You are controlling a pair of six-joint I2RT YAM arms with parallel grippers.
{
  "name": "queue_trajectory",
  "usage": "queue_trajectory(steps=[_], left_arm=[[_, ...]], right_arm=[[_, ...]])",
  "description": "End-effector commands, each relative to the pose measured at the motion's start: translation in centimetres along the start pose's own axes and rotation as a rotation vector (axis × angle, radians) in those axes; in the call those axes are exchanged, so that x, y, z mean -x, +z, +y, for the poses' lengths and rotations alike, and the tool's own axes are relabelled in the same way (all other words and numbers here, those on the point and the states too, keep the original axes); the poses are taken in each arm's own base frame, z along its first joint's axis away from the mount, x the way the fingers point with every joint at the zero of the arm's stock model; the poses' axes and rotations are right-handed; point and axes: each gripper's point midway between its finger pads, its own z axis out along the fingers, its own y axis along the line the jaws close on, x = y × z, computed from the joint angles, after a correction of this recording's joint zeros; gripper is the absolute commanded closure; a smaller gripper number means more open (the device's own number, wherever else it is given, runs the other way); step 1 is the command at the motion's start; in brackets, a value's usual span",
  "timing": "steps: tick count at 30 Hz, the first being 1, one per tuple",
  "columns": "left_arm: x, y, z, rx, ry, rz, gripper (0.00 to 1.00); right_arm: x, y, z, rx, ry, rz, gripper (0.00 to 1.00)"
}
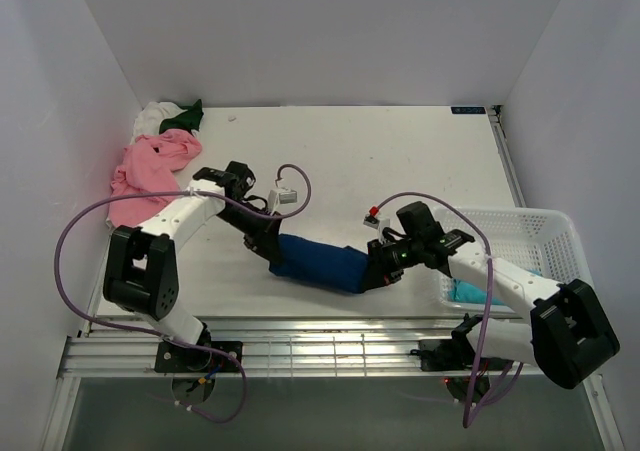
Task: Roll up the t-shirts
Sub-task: Roll the T-shirt to the center of the board.
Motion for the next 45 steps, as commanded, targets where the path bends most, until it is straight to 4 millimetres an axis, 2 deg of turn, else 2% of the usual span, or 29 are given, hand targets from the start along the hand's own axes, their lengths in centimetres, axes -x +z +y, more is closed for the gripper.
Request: queue_trajectory(steps=[1,3,4,7,8,10,12,13,15,16,17,21,24,28,33,34,35,37,38,39,40,41,42,43,45], left_arm=[[0.6,-0.4,-1.0,-0.076,-0.044,0.023,1.0],[1.3,0.0,-0.3,-0.097,-0.095,0.029,1.0],[2.3,0.4,0.7,-0.1,-0.128,0.039,1.0],[3.8,0.5,2.1,-0.096,-0.189,0.047,1.0],[4.7,0.5,2.8,-0.09,-0.199,0.041,1.0],[5.1,0.6,3.7,-0.072,-0.217,0.05,1.0],[5.0,0.9,4.7,-0.062,-0.249,0.073,1.0],[4.9,1.2,5.1,-0.059,-0.263,0.082,1.0],[4.5,1.7,5.8,-0.059,-0.312,0.104,1.0],[4.5,1.8,5.9,-0.062,-0.327,0.108,1.0],[4.4,1.9,5.9,-0.068,-0.335,0.113,1.0],[4.2,1.9,5.6,-0.084,-0.337,0.112,1.0],[3.7,1.9,5.2,-0.095,-0.332,0.125,0.98],[2.6,1.8,4.5,-0.115,-0.332,0.144,0.95],[1.3,1.9,3.8,-0.135,-0.329,0.159,0.92],[1.0,2.0,3.7,-0.138,-0.333,0.164,0.9],[0.7,2.1,3.6,-0.141,-0.339,0.172,0.88],[0.3,2.1,3.7,-0.137,-0.339,0.181,0.82],[0.1,2.1,3.7,-0.136,-0.341,0.187,0.73],[0.0,2.0,3.7,-0.129,-0.331,0.189,0.69],[0.0,2.0,3.7,-0.123,-0.326,0.191,0.65],[0.2,1.9,3.8,-0.116,-0.315,0.182,0.61],[0.2,1.8,3.8,-0.112,-0.311,0.18,0.6],[0.4,1.6,3.6,-0.102,-0.29,0.172,0.59],[0.5,1.3,3.6,-0.092,-0.275,0.165,0.57]], right_arm=[[-1.7,-1.0,2.3,0.107,0.042,0.092,0.92],[-1.0,-0.9,1.9,0.109,0.045,0.081,0.92],[0.1,-1.0,1.2,0.094,0.065,0.065,0.92],[2.3,-1.2,-0.2,0.089,0.104,0.023,0.92],[2.8,-1.2,-0.5,0.09,0.111,0.016,0.92],[3.3,-0.9,-1.2,0.083,0.127,0.017,0.91],[3.9,-0.8,-1.6,0.072,0.133,0.012,0.87],[3.9,-0.8,-2.1,0.055,0.157,0.01,0.78],[4.5,-1.1,-2.6,0.02,0.162,-0.015,0.69],[5.2,-1.7,-2.5,0.004,0.149,-0.045,0.62],[5.9,-2.0,-2.8,-0.033,0.13,-0.07,0.6],[7.9,-3.4,-2.6,-0.101,0.066,-0.148,0.54],[8.6,-3.7,-2.9,-0.132,0.054,-0.169,0.51],[9.0,-3.2,-4.8,-0.198,0.056,-0.17,0.5],[12.8,-1.9,-5.5,-0.181,0.002,-0.244,0.47],[12.7,-1.0,-6.2,-0.179,0.012,-0.22,0.46],[13.4,-0.7,-6.0,-0.171,-0.007,-0.214,0.46],[12.3,1.1,-6.2,-0.153,-0.023,-0.134,0.48],[11.8,1.7,-5.8,-0.124,-0.027,-0.108,0.5],[11.2,2.2,-5.7,-0.102,-0.024,-0.09,0.53],[10.6,2.6,-5.7,-0.088,-0.01,-0.077,0.62],[10.2,2.7,-5.7,-0.082,0.005,-0.076,0.67],[9.1,2.9,-6.1,-0.092,0.02,-0.061,0.72],[8.9,2.6,-6.1,-0.099,0.014,-0.066,0.79],[8.2,2.4,-6.3,-0.111,0.009,-0.066,0.85]])
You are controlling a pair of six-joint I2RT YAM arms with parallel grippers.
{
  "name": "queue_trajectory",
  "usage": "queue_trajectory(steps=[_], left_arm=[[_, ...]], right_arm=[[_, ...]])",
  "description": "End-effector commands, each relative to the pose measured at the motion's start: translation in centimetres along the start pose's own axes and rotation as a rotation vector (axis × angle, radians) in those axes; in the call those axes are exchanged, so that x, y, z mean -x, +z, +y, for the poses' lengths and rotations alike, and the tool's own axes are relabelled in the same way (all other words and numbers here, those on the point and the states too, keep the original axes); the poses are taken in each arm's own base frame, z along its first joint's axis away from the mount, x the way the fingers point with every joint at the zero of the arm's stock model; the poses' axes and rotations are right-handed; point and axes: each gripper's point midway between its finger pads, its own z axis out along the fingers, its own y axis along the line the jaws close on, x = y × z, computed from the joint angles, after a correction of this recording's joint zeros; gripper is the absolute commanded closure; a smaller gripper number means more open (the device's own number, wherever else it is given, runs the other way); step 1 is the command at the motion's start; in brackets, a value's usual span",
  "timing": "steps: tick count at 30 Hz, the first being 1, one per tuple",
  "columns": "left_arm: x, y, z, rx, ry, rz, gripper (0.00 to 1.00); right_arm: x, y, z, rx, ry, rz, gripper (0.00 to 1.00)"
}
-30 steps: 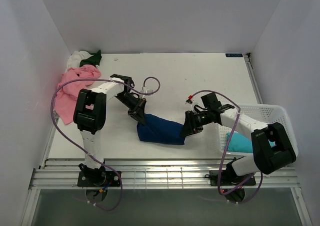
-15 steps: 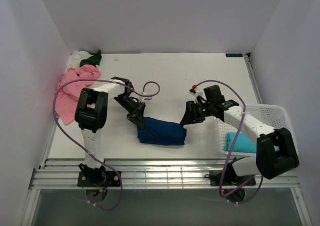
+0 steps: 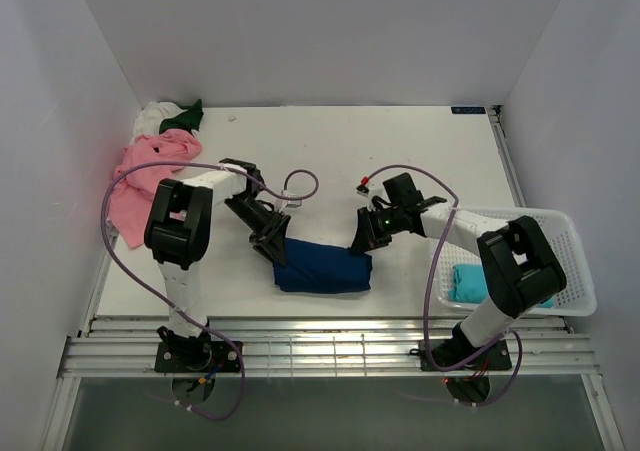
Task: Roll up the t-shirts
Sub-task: Roll the T-shirt to the center of the board.
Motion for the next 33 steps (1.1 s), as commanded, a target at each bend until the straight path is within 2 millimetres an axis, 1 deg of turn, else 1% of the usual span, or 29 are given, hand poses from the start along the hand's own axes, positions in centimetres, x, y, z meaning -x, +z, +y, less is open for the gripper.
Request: queue_trajectory(steps=[1,3,5,6,7,8,10,11,12,13,15,16,17,18,19,20,21,22,23,24,25,26,27,28,29,30,31,32,33], left_arm=[[0.5,-1.7,-1.8,0.035,0.118,-0.072,0.57],[0.2,-2.1,-1.8,0.052,0.131,-0.068,0.56],[0.6,-2.9,-1.9,0.084,0.161,-0.09,0.56],[0.8,-3.4,-1.9,0.1,0.174,-0.103,0.56],[1.3,-3.9,-1.7,0.127,0.188,-0.12,0.55],[2.3,-4.9,-1.0,0.217,0.213,-0.149,0.55],[3.2,-6.0,-0.5,0.298,0.246,-0.177,0.54],[3.6,-6.4,-0.2,0.333,0.265,-0.191,0.53],[3.6,-6.7,-0.1,0.357,0.272,-0.191,0.52],[3.4,-6.4,-0.1,0.35,0.268,-0.188,0.52],[2.8,-5.3,0.0,0.314,0.227,-0.172,0.52],[2.8,-5.0,-0.1,0.296,0.214,-0.172,0.52],[3.1,-4.9,-0.2,0.285,0.211,-0.186,0.52],[3.7,-5.1,-0.4,0.282,0.216,-0.209,0.52],[4.3,-5.3,-0.8,0.278,0.2,-0.238,0.52],[5.4,-5.7,-0.9,0.287,0.223,-0.278,0.51],[6.2,-6.2,-1.3,0.293,0.238,-0.309,0.47],[6.8,-6.5,-1.5,0.297,0.219,-0.333,0.46],[7.7,-6.8,-1.4,0.308,0.227,-0.359,0.44],[8.1,-6.9,-1.4,0.311,0.22,-0.37,0.43],[8.4,-6.8,-1.4,0.297,0.195,-0.375,0.43],[8.4,-6.4,-1.4,0.277,0.186,-0.371,0.43],[8.3,-6.1,-1.4,0.264,0.177,-0.364,0.42],[7.8,-5.4,-1.1,0.255,0.157,-0.346,0.42],[7.5,-5.0,-0.8,0.267,0.156,-0.336,0.42],[7.0,-4.5,-0.5,0.277,0.15,-0.321,0.41],[5.9,-3.2,-0.1,0.271,0.134,-0.284,0.41],[5.6,-2.7,-0.2,0.27,0.141,-0.275,0.41],[5.2,-2.1,-0.2,0.262,0.132,-0.263,0.41]], right_arm=[[-0.2,-0.8,0.5,0.016,-0.042,-0.03,0.89],[-0.6,-0.9,0.3,0.004,-0.035,-0.014,0.9],[-1.1,-0.9,0.0,-0.012,-0.026,0.011,0.92],[-1.8,-1.0,-0.2,-0.024,-0.007,0.039,0.92],[-2.4,-1.2,-0.3,-0.031,-0.002,0.045,0.92],[-2.8,-1.5,-0.2,-0.035,0.003,0.047,0.91],[-3.4,-2.0,-0.1,-0.051,0.007,0.031,0.89],[-4.1,-2.1,-0.3,-0.054,0.015,0.04,0.88],[-4.1,-2.1,-0.2,-0.054,0.016,0.04,0.86],[-4.1,-2.2,-0.2,-0.058,0.017,0.038,0.74],[-2.7,-2.4,-0.3,-0.077,-0.014,0.01,0.57],[-2.0,-2.5,-0.3,-0.087,-0.032,-0.001,0.54],[-0.3,-2.9,-0.1,-0.105,-0.081,-0.032,0.51],[0.6,-3.1,0.0,-0.112,-0.105,-0.048,0.47],[1.2,-3.2,0.0,-0.116,-0.123,-0.053,0.46],[1.8,-3.2,0.1,-0.113,-0.158,-0.057,0.44],[3.0,-3.4,0.5,-0.108,-0.184,-0.079,0.43],[3.3,-2.9,0.2,-0.104,-0.184,-0.074,0.42],[4.0,-2.6,0.5,-0.081,-0.201,-0.088,0.42],[4.8,-2.3,0.9,-0.061,-0.213,-0.102,0.4],[4.9,-1.5,0.7,-0.043,-0.202,-0.093,0.36],[5.2,-1.0,1.4,0.001,-0.206,-0.092,0.33],[5.6,-0.5,1.9,0.03,-0.22,-0.09,0.27],[6.2,0.2,2.2,0.052,-0.237,-0.077,0.26],[6.3,0.7,2.5,0.066,-0.26,-0.063,0.25],[5.9,1.4,3.2,0.078,-0.292,-0.037,0.25],[5.9,2.1,3.0,0.078,-0.318,-0.025,0.25],[5.5,2.6,3.4,0.108,-0.32,-0.01,0.25],[4.9,3.3,3.1,0.126,-0.302,0.013,0.24]])
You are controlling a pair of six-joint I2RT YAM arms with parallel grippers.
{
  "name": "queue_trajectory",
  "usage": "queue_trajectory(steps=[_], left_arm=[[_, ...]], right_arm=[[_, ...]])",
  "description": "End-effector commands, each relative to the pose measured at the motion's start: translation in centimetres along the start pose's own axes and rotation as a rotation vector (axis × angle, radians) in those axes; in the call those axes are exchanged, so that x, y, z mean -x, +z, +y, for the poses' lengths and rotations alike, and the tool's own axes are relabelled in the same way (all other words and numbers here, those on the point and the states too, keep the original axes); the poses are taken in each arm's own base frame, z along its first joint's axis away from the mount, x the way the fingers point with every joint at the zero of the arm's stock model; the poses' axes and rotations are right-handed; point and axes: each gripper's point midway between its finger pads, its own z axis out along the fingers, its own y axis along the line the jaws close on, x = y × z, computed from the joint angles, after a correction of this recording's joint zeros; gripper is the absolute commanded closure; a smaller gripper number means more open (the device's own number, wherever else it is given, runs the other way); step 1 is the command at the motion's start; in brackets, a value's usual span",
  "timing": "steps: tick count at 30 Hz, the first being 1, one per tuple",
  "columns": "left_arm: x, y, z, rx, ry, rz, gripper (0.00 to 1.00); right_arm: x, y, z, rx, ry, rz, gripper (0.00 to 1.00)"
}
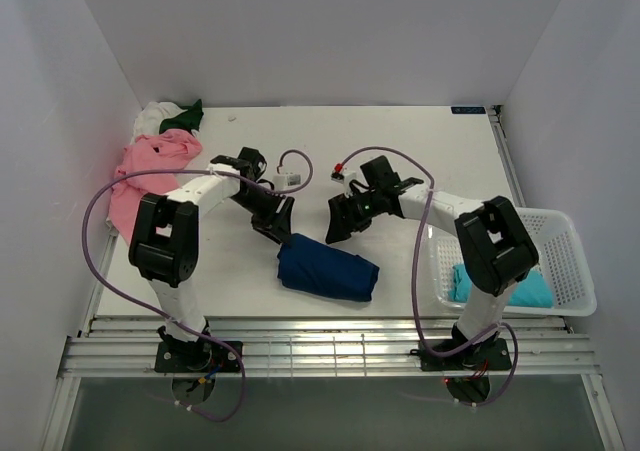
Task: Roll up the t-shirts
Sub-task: Roll the T-shirt to the center of the board, then pick up the T-shirt from the center of the board.
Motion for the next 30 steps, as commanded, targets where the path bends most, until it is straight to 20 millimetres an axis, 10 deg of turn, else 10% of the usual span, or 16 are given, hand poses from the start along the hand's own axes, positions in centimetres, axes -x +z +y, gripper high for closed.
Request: queue_trajectory(steps=[1,18,30], left_arm=[[-2.1,1.8,-2.0,-0.033,0.002,0.047,0.41],[-5.2,3.4,-1.8,0.017,0.042,0.134,0.65],[-2.7,1.7,-1.7,0.034,0.09,0.061,0.57]], right_arm=[[0.5,1.5,2.0,0.122,-0.066,0.01,0.24],[-6.9,5.5,4.1,0.339,0.067,0.213,0.3],[-4.8,4.3,5.8,0.413,0.05,0.169,0.85]])
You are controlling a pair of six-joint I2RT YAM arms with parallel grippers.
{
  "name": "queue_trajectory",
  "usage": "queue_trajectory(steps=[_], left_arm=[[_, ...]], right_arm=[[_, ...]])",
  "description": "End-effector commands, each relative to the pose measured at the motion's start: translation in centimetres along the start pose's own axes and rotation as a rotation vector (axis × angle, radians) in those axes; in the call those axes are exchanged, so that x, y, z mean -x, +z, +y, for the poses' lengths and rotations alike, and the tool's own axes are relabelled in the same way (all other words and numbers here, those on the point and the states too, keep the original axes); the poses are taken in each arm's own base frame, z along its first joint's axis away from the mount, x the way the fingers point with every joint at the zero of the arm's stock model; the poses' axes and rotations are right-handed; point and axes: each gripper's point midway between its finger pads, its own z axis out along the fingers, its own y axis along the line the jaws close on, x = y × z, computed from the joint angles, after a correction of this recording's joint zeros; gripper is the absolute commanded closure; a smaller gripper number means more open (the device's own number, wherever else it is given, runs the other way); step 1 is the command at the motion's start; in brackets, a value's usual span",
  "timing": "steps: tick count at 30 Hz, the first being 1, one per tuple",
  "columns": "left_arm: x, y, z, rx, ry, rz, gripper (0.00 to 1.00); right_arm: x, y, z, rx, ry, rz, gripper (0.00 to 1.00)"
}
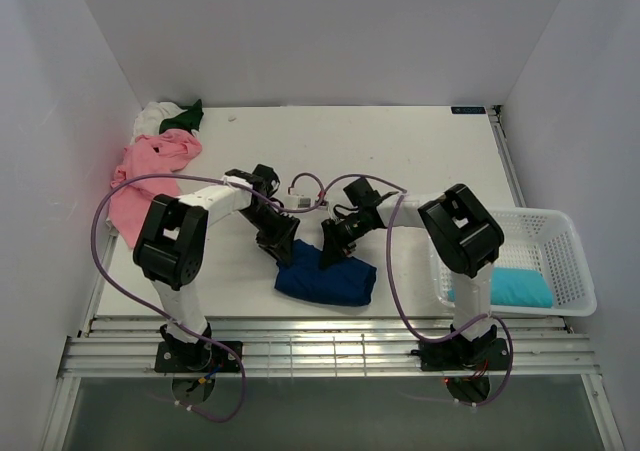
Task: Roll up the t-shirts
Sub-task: Pick up the T-shirt from the center of the board, then place the T-shirt in the bin.
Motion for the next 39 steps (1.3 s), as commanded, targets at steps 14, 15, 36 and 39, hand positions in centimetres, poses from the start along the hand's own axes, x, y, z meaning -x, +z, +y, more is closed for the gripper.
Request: queue_trajectory(steps=[14,15,36,39], left_arm=[[4.5,-6.4,0.2,0.063,0.128,-0.202,0.55],[4.5,-6.4,0.4,0.068,0.125,-0.203,0.54],[5.3,-7.9,0.9,0.096,0.164,-0.24,0.53],[5.3,-7.9,1.0,0.098,0.164,-0.238,0.53]], right_arm=[[4.3,-5.3,6.1,-0.02,-0.154,-0.15,0.92],[4.4,-5.7,6.0,-0.046,-0.16,-0.157,0.92],[7.1,-13.7,5.7,-0.483,-0.594,-0.139,0.92],[8.2,-15.2,6.7,-0.533,-0.692,-0.153,0.92]])
